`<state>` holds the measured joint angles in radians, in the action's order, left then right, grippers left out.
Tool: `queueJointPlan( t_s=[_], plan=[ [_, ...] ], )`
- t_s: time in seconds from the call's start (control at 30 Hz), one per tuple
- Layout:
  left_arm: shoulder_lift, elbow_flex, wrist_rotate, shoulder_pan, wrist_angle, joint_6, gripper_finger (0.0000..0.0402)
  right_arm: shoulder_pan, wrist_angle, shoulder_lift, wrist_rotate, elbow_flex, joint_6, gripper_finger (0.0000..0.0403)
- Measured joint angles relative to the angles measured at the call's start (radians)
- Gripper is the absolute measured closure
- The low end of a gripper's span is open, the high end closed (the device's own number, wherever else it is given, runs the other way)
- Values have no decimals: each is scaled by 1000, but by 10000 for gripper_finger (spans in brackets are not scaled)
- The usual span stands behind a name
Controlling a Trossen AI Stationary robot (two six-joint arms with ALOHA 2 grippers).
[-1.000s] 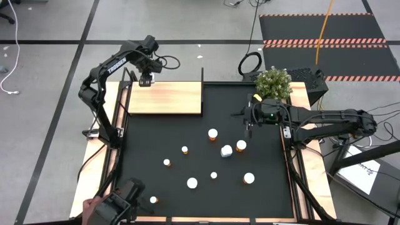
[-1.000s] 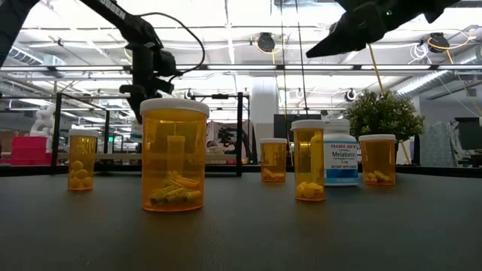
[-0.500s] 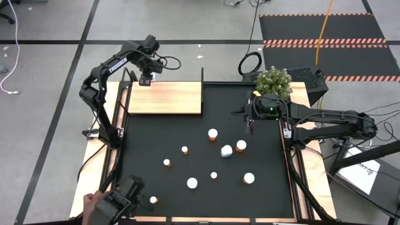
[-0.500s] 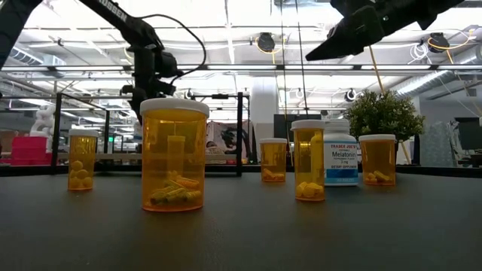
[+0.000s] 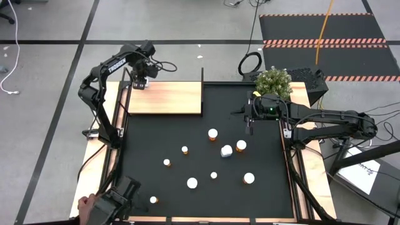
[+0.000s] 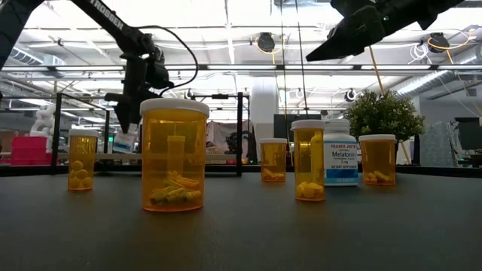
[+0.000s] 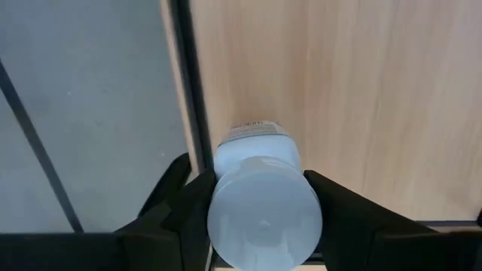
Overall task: Pick and place medicine bottles onto shelf by color
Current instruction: Put the white pill bottle on the shelf
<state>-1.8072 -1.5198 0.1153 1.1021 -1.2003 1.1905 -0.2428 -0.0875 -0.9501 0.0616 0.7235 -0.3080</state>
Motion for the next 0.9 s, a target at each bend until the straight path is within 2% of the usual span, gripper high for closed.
queueJointPlan(
  t_s=[0.9],
  plan=[
    [0, 0, -25, 10, 14, 10, 210, 0, 0, 0, 0, 0, 0, 403]
  ],
)
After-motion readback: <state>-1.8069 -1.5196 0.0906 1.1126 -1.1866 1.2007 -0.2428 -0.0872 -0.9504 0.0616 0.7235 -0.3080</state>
